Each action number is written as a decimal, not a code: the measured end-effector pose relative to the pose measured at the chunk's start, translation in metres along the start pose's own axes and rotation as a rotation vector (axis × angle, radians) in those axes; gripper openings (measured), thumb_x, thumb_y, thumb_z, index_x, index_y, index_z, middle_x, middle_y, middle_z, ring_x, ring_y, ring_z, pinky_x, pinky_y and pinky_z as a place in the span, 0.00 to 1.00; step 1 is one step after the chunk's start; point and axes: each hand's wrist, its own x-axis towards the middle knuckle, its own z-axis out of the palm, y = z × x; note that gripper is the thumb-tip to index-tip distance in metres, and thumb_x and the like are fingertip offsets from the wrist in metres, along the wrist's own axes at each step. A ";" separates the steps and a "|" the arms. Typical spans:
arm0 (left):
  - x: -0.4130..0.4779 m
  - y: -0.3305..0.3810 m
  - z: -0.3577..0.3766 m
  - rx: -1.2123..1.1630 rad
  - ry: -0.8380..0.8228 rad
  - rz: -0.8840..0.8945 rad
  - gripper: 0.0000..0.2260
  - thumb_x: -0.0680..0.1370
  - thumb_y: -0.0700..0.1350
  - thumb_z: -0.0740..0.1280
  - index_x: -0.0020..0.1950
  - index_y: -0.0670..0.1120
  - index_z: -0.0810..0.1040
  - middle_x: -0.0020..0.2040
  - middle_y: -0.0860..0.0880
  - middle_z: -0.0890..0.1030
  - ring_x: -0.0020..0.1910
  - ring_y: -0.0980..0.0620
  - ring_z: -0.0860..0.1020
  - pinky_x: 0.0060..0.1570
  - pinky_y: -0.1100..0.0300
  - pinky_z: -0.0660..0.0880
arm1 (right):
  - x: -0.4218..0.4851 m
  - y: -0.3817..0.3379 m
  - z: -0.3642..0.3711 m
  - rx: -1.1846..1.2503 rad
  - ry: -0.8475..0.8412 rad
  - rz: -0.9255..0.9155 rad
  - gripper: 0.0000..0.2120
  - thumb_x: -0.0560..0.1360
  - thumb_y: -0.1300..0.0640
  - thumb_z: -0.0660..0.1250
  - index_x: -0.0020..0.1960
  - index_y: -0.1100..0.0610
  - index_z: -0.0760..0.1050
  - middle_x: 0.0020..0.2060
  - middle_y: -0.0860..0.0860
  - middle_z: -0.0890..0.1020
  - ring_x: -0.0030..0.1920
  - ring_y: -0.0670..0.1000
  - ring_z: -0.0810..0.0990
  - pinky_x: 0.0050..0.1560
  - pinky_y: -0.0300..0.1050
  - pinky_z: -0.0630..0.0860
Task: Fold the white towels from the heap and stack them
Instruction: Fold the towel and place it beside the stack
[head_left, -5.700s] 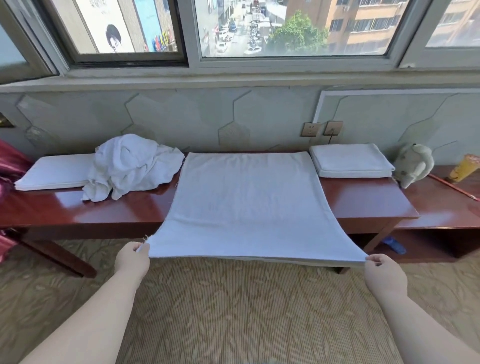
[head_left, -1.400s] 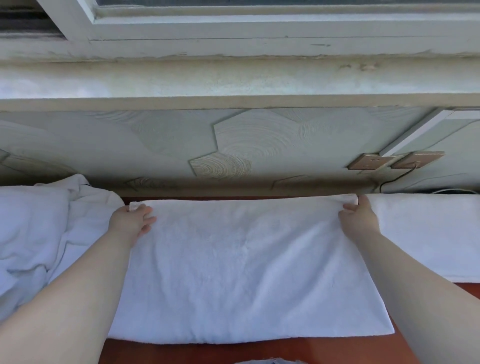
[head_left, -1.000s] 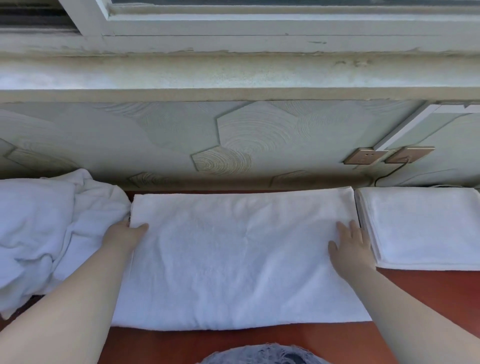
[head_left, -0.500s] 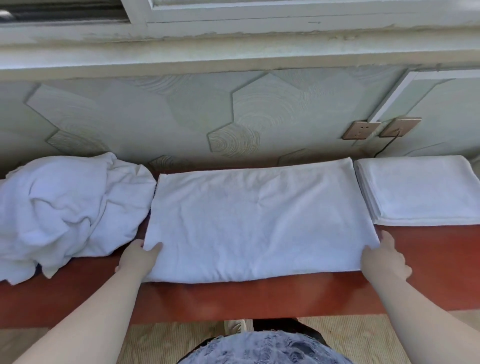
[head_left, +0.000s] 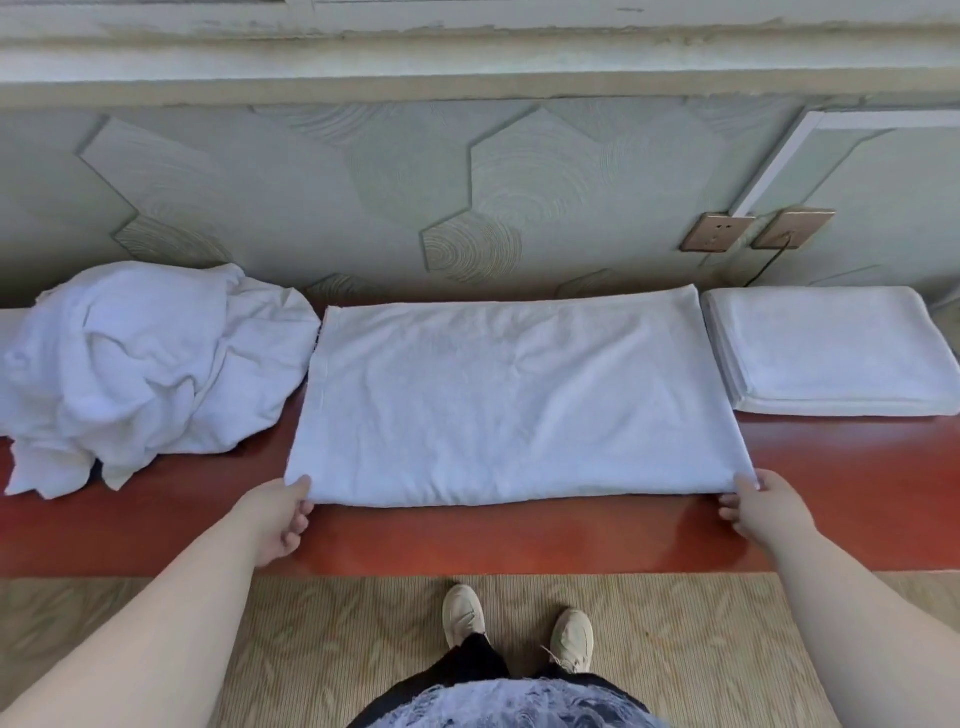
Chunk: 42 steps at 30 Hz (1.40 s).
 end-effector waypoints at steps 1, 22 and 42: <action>0.000 -0.002 0.001 -0.011 0.026 0.052 0.10 0.86 0.50 0.64 0.61 0.45 0.77 0.43 0.46 0.79 0.31 0.53 0.71 0.27 0.61 0.67 | -0.003 -0.003 -0.001 -0.003 -0.005 -0.010 0.12 0.83 0.53 0.58 0.57 0.59 0.75 0.40 0.57 0.85 0.36 0.55 0.84 0.44 0.51 0.79; -0.015 -0.039 0.017 -0.090 0.328 0.138 0.11 0.85 0.47 0.62 0.59 0.40 0.77 0.45 0.44 0.85 0.46 0.47 0.86 0.48 0.50 0.83 | -0.017 0.014 -0.025 -0.158 0.064 0.062 0.16 0.79 0.49 0.60 0.42 0.57 0.82 0.27 0.51 0.84 0.36 0.56 0.86 0.48 0.52 0.81; -0.072 -0.070 0.189 1.569 -0.049 1.006 0.34 0.85 0.64 0.44 0.81 0.54 0.26 0.79 0.51 0.22 0.79 0.47 0.25 0.80 0.40 0.35 | -0.084 0.018 0.097 -1.137 -0.352 -1.262 0.34 0.83 0.35 0.47 0.84 0.45 0.40 0.83 0.49 0.35 0.82 0.55 0.32 0.80 0.57 0.38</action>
